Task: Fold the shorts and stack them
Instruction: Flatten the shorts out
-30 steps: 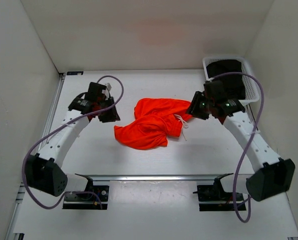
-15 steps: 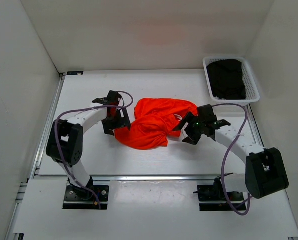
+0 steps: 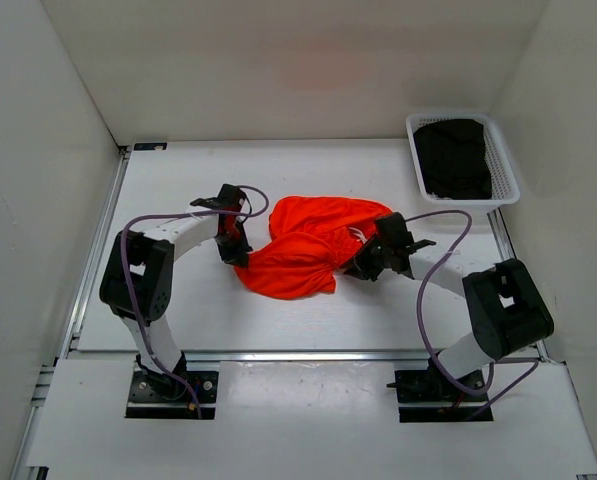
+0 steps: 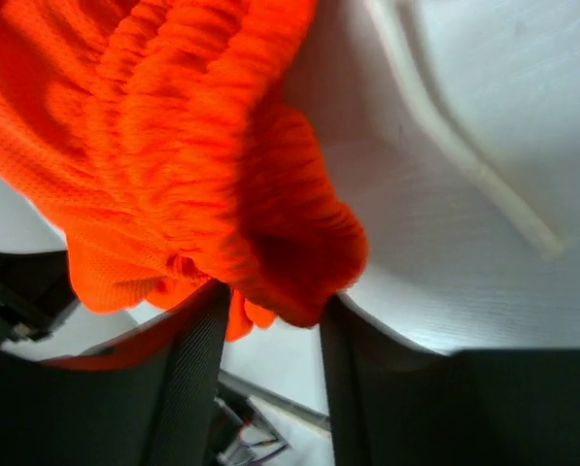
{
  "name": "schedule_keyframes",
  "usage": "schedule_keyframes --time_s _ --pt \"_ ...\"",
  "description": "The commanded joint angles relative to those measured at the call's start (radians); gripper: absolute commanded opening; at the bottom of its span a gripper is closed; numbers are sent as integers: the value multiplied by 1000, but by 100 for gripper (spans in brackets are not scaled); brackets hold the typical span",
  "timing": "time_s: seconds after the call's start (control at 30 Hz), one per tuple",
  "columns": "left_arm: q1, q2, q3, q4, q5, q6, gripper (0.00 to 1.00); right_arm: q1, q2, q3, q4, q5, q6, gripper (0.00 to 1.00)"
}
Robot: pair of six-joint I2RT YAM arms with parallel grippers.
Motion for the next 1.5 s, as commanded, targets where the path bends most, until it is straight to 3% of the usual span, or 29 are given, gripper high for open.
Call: schedule_keyframes --time_s 0.0,0.13,0.23,0.33,0.5,0.6,0.63,0.67,0.73,0.8,0.83,0.87,0.9,0.93,0.97,1.03,1.1,1.17,1.23,1.33,1.4,1.47 --pt "7 -60 19 14 26 9 10 4 24 61 7 109 12 24" --pt "28 -120 45 -6 26 18 10 4 24 163 -97 229 -58 0" --pt "59 -141 99 -57 26 29 10 4 24 301 -159 267 -132 0" --pt "107 -123 266 -119 6 54 10 -32 48 446 -200 268 -205 0" --pt "156 -19 845 -376 -3 106 10 -99 105 879 -312 219 -282 0" --pt "184 10 1098 -444 -3 106 10 -124 61 958 -312 208 -319 0" --pt "193 10 1118 -453 6 106 10 -124 46 959 -312 194 -319 0" --pt "193 -20 1118 -454 15 106 10 -124 29 959 -312 180 -331 0" --pt "193 -80 980 -421 27 106 10 -111 -31 910 -312 180 -363 0" --pt "193 -202 821 -349 36 106 13 -75 -117 769 -312 180 -376 0" --pt "182 -251 617 -316 36 92 27 -59 -152 701 -312 180 -376 0" --pt "182 -302 505 -278 47 75 45 -40 -187 631 -300 191 -400 0" --pt "170 -391 395 -203 47 54 68 15 -253 486 -300 215 -411 0" --pt "170 -420 199 -167 47 19 83 45 -286 407 -300 244 -411 0" --pt "170 -434 126 -144 59 3 92 74 -310 330 -300 275 -423 0" --pt "170 -398 34 -134 60 3 90 108 -340 197 -329 344 -385 19" --pt "170 -353 33 -134 60 17 80 70 -340 94 -434 353 -356 34" --pt "170 -353 33 -134 44 27 74 31 -384 72 -523 378 -327 39" --pt "170 -353 45 -134 1 38 60 19 -430 61 -538 378 -318 39" --pt "170 -344 32 -134 -23 38 50 10 -519 61 -558 378 -284 43" --pt "193 -332 19 -134 -45 18 53 -3 -560 38 -544 329 -261 48" --pt "208 -280 44 -125 -56 18 71 -15 -580 -5 -486 218 -238 59"
